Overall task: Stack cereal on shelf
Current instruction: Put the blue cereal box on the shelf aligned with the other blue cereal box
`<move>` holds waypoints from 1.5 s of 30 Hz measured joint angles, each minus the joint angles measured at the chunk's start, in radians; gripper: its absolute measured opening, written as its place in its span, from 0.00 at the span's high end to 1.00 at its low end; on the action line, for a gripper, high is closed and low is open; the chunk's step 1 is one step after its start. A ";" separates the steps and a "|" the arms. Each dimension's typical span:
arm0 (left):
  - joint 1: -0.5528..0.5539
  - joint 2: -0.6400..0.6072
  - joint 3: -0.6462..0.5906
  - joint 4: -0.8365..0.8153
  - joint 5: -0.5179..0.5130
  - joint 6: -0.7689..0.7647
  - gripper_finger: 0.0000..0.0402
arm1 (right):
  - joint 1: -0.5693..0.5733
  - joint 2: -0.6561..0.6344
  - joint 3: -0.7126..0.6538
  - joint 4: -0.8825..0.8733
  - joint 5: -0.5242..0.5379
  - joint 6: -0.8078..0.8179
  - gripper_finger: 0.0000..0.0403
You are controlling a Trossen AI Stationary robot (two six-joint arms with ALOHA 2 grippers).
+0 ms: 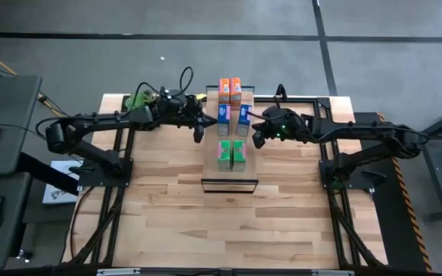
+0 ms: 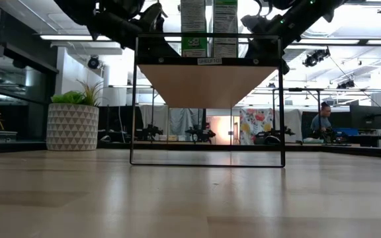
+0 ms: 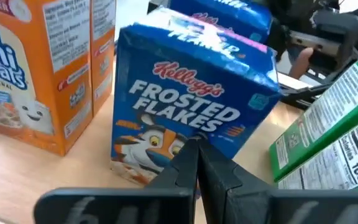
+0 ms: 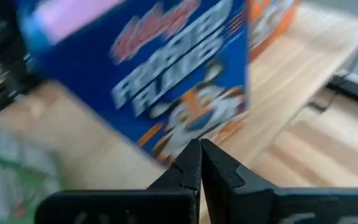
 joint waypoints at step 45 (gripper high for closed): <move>0.016 0.063 0.001 0.038 0.001 -0.025 1.00 | -0.105 0.066 0.001 0.211 -0.129 -0.059 1.00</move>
